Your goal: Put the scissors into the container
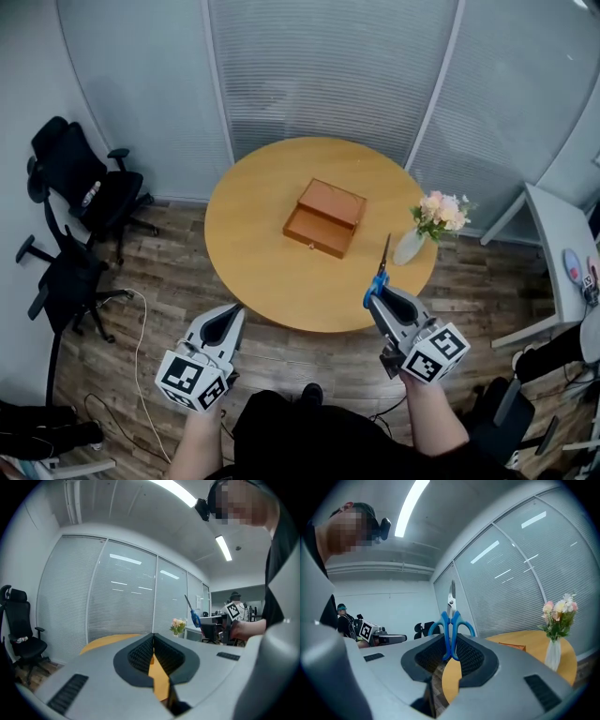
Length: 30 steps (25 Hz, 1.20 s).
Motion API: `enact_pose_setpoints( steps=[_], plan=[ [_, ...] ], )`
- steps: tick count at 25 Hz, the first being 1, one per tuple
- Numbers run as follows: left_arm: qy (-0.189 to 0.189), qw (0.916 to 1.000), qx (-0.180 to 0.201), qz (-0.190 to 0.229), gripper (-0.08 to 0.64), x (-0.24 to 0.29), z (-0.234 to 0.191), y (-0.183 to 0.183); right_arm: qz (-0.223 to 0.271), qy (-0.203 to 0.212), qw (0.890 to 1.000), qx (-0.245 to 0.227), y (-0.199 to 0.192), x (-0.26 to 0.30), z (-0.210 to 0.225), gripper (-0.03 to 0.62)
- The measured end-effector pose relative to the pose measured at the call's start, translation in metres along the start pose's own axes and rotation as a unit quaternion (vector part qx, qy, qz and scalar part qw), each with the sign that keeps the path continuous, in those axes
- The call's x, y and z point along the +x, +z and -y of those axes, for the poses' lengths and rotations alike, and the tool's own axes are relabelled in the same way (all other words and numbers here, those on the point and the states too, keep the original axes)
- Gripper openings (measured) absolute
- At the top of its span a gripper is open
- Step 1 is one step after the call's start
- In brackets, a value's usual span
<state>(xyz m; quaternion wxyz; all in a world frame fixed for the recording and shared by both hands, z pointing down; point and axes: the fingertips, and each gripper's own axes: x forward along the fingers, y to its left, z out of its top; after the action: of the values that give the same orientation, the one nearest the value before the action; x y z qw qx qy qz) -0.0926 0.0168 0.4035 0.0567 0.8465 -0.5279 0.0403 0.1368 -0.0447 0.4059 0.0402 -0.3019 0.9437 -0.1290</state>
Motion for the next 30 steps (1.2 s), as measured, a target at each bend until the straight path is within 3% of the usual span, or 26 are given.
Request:
enact_pose_setpoints(
  steps=[10,22,30],
  plan=[
    [-0.016,0.9998,-0.01,0.007,0.014,0.064,-0.056,0.001,-0.015,-0.028,0.999,-0.003,0.001,0.049,0.051,0.092],
    [-0.079,0.9968,0.007,0.009,0.014,0.167,-0.199,0.028,-0.018,-0.099,0.995,-0.013,0.014,0.188,0.111,0.092],
    [-0.12,0.9927,0.003,-0.016,0.014,0.217,-0.229,0.014,-0.06,-0.124,0.991,-0.008,-0.013,0.247,0.146,0.092]
  ],
)
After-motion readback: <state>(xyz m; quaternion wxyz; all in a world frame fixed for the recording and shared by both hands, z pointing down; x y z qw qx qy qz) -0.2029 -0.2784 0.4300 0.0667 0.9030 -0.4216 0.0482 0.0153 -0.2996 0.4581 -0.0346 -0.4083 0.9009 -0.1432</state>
